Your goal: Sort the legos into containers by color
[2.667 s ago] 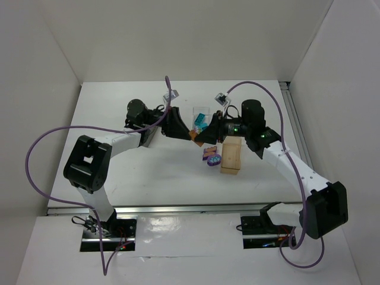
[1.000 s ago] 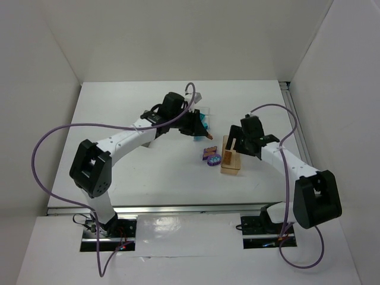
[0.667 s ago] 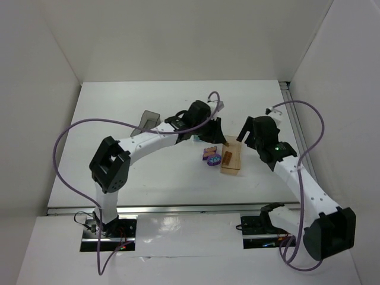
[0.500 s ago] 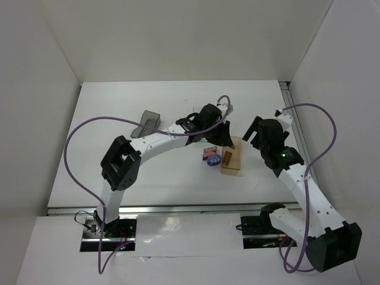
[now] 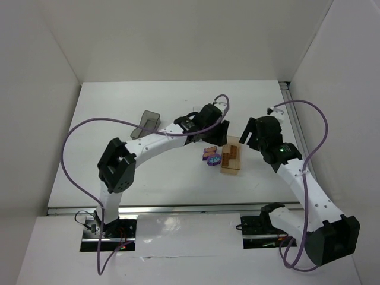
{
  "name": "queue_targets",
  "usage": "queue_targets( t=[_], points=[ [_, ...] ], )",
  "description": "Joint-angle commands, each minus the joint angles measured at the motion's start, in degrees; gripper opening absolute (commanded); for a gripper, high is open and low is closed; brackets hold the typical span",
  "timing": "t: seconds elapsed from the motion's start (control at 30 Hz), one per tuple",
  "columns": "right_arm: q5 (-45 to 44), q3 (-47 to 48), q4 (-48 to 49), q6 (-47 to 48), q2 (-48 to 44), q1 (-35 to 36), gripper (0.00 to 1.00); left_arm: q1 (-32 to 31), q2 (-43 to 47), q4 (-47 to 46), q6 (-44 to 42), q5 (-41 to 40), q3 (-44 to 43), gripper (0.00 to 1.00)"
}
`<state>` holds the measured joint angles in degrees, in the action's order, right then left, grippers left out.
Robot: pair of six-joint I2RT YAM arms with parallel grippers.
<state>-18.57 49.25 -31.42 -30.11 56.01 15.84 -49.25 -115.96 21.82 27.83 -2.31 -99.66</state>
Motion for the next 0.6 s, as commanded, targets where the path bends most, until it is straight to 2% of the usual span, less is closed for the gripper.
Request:
queue_targets(
  t=[0.0, 0.1, 0.2, 0.27, 0.3, 0.33, 0.47, 0.57],
  points=[
    [12.21, 3.39, 5.12, 4.70, 2.86, 0.33, 0.80, 1.87, 9.59, 4.27, -0.78, -9.72, 3.93, 0.63],
    [19.24, 3.39, 6.55, 5.41, 6.38, 4.01, 0.74, 5.39, 13.03, 5.42, 2.47, -12.62, 11.13, 0.63],
    [22.94, 3.92, 8.65, 5.93, 10.68, 11.30, 0.64, 10.66, 18.22, 5.42, 7.31, -13.16, 18.41, 0.63],
    [23.92, 3.40, 9.35, 5.94, 13.24, 17.10, 0.60, 13.29, 20.85, 4.20, 8.90, -11.76, 21.25, 0.63],
    [23.93, 3.39, 9.88, 5.94, 14.73, 18.69, 0.56, 15.22, 20.86, 3.50, 9.60, -11.15, 22.91, 0.63],
    [23.93, 3.39, 9.89, 5.33, 17.44, 21.40, 0.47, 15.85, 20.86, 3.49, 9.61, -9.75, 22.93, 0.63],
    [19.02, 2.25, 9.36, 1.73, 22.03, 22.31, 0.33, 15.86, 20.34, 4.10, 9.08, -9.74, 22.93, 0.63],
    [14.18, 1.63, 7.70, -0.47, 22.65, 21.18, 0.30, 15.86, 20.34, 4.10, 9.08, -9.21, 23.54, 0.63]
  ],
)
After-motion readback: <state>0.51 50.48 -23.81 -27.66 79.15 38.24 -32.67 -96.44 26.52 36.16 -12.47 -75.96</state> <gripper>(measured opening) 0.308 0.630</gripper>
